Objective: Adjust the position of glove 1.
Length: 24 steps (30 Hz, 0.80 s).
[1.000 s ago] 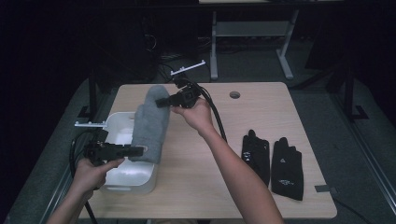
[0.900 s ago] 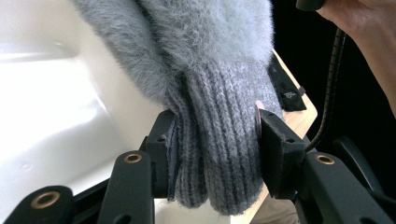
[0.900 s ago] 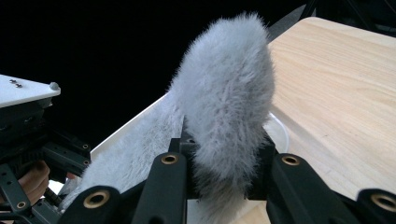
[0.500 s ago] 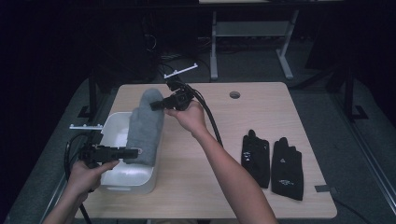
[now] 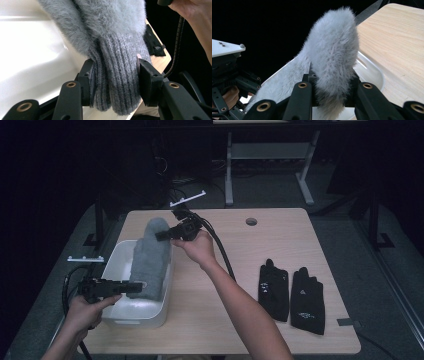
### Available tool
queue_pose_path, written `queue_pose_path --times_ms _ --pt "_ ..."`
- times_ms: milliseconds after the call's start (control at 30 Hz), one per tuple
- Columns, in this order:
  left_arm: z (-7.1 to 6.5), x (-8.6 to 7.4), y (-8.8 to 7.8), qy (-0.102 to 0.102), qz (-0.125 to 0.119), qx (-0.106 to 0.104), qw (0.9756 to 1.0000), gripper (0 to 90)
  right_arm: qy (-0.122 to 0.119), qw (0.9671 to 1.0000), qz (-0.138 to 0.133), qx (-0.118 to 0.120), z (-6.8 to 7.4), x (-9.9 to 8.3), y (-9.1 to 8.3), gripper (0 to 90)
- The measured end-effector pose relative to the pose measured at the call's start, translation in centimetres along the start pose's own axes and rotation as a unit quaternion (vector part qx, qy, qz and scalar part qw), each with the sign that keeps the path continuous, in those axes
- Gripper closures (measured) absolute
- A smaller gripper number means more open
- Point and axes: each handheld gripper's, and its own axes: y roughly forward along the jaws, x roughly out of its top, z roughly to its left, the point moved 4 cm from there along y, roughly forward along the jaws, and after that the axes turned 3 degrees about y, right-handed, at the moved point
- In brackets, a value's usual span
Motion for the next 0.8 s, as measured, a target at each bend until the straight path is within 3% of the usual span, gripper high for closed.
queue_pose_path --times_ms 800 --pt "1.8 -2.2 1.2 -0.026 0.028 0.015 0.9992 52.8 0.013 0.9996 0.024 -0.001 -1.0 -2.0 2.7 73.5"
